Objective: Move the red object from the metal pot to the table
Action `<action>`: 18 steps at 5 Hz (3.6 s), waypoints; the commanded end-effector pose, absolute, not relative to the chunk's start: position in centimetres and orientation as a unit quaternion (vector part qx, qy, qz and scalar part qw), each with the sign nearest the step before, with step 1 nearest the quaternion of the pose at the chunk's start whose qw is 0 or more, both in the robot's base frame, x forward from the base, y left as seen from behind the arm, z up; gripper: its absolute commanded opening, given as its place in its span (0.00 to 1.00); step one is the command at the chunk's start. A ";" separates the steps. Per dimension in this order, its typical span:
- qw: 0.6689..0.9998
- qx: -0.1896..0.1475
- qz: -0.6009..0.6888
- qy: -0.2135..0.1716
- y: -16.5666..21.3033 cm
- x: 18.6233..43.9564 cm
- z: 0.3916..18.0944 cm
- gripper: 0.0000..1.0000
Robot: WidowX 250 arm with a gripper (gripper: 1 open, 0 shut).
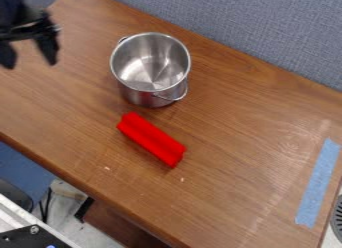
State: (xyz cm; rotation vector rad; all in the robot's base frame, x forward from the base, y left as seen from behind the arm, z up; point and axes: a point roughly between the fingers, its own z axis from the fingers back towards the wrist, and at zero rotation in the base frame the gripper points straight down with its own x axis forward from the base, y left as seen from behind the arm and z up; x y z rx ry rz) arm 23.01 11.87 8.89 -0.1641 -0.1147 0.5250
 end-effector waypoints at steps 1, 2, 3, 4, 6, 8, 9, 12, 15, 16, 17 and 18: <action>0.947 -0.065 0.307 -0.068 10.8 25.8 9.8 1.00; 0.944 -0.065 0.320 -0.043 9.2 25.5 8.2 1.00; 0.952 -0.055 0.298 -0.035 7.6 24.2 6.3 1.00; 0.942 -0.056 0.330 -0.034 3.5 24.4 5.2 1.00; 0.893 -0.060 0.445 -0.023 -5.0 25.4 4.9 1.00; 0.909 -0.052 0.413 -0.039 -5.3 26.9 1.9 1.00; 0.913 -0.048 0.402 -0.049 -2.1 25.6 5.0 1.00; 0.906 -0.062 0.415 -0.049 2.5 23.8 0.7 1.00; 0.908 -0.062 0.411 -0.049 2.2 23.4 -7.5 1.00; 0.925 -0.068 0.372 -0.032 -0.5 19.9 -6.1 1.00; 0.933 -0.082 0.349 -0.022 -3.6 17.4 -4.5 0.00; 0.925 -0.083 0.371 -0.014 -0.6 17.6 -4.5 1.00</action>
